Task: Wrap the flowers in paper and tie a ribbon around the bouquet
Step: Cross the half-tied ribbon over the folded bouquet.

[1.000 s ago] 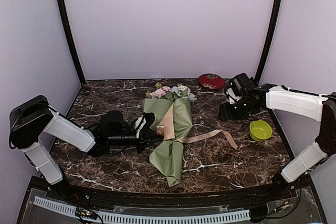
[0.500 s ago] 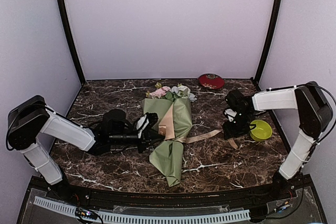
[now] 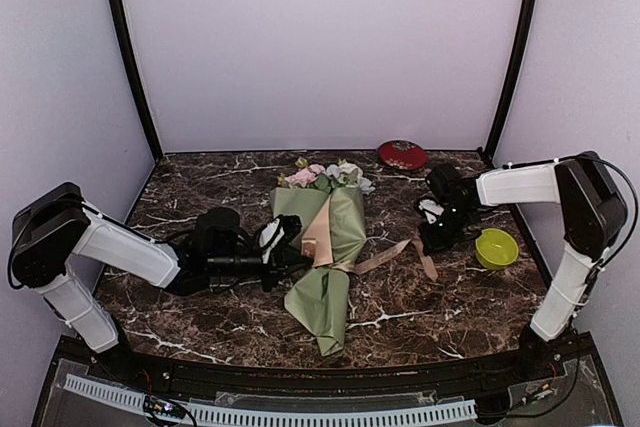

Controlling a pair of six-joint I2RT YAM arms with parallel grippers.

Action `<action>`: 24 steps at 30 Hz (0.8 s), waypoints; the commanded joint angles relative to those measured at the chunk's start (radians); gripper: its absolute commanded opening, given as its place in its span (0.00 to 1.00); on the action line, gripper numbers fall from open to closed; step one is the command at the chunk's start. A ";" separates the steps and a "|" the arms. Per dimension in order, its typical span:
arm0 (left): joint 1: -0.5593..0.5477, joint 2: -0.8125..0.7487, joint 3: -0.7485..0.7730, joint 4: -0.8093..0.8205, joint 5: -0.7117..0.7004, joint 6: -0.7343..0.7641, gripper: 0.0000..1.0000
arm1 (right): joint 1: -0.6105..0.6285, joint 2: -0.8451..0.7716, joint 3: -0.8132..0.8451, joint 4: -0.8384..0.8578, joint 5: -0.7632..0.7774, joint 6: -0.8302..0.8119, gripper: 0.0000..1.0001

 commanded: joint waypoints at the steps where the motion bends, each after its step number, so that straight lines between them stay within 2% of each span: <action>1: -0.009 -0.047 0.012 -0.021 -0.016 0.023 0.00 | 0.003 -0.120 -0.001 -0.002 -0.156 -0.034 0.00; 5: -0.015 -0.047 0.011 -0.023 -0.037 0.041 0.00 | 0.048 -0.259 0.019 -0.051 -0.288 -0.057 0.00; 10: -0.023 -0.051 0.006 -0.018 -0.050 0.061 0.00 | 0.196 -0.401 0.082 -0.066 -0.447 -0.053 0.00; 13: -0.029 -0.048 -0.002 -0.008 -0.056 0.073 0.00 | 0.315 -0.447 0.158 -0.001 -0.532 -0.029 0.00; 14: -0.031 -0.046 -0.004 -0.006 -0.060 0.076 0.00 | 0.345 -0.451 0.176 0.073 -0.565 -0.005 0.00; 17: -0.040 -0.045 -0.009 0.005 -0.066 0.088 0.00 | 0.396 -0.414 0.235 0.232 -0.620 0.066 0.00; 24: -0.058 -0.051 -0.038 0.050 -0.087 0.093 0.00 | 0.442 -0.165 0.486 0.419 -0.623 0.176 0.00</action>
